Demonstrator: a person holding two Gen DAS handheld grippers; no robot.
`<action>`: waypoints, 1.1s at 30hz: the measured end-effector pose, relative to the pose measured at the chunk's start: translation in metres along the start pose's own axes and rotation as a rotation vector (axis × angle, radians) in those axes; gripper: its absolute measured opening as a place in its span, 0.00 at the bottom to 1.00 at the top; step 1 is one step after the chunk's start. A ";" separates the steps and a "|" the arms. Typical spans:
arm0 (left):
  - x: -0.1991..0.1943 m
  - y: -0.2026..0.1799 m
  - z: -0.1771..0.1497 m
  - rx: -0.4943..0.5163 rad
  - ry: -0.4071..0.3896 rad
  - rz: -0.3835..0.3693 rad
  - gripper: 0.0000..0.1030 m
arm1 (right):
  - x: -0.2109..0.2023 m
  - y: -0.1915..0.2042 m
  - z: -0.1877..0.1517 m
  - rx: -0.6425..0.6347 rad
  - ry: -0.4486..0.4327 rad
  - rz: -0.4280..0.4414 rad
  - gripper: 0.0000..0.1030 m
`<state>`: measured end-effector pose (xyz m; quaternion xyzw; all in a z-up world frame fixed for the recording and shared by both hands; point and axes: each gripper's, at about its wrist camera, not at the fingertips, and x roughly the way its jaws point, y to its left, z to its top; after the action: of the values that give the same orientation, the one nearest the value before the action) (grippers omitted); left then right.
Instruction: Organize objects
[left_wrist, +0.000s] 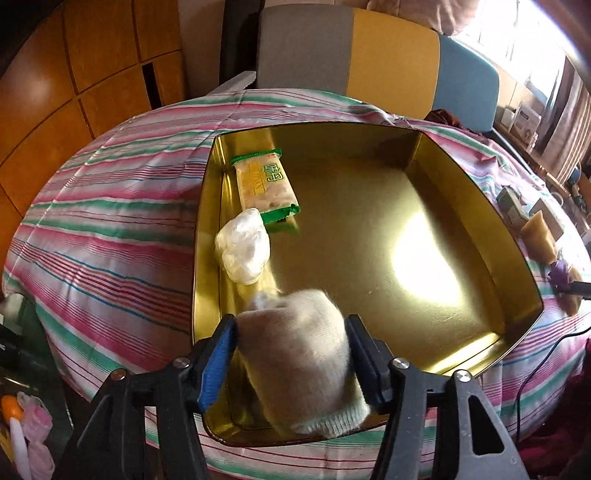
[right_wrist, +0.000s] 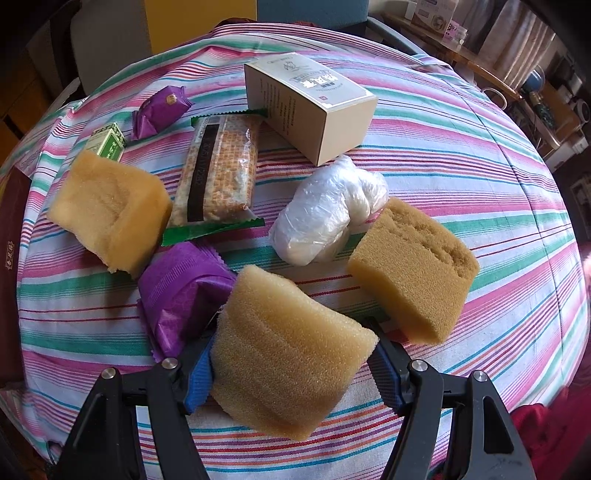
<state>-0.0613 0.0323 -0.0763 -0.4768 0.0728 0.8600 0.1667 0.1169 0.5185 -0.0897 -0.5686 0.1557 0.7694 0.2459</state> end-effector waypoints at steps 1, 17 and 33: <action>-0.002 0.000 0.000 -0.002 -0.009 0.003 0.59 | 0.000 -0.002 0.001 0.001 0.000 0.002 0.70; -0.054 0.012 0.000 -0.053 -0.188 0.012 0.65 | -0.054 -0.006 -0.011 0.056 -0.128 -0.016 0.58; -0.065 0.026 -0.005 -0.122 -0.220 -0.010 0.65 | -0.161 0.207 -0.056 -0.265 -0.341 0.314 0.58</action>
<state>-0.0348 -0.0072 -0.0244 -0.3891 -0.0006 0.9092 0.1484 0.0838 0.2849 0.0382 -0.4270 0.0962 0.8964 0.0696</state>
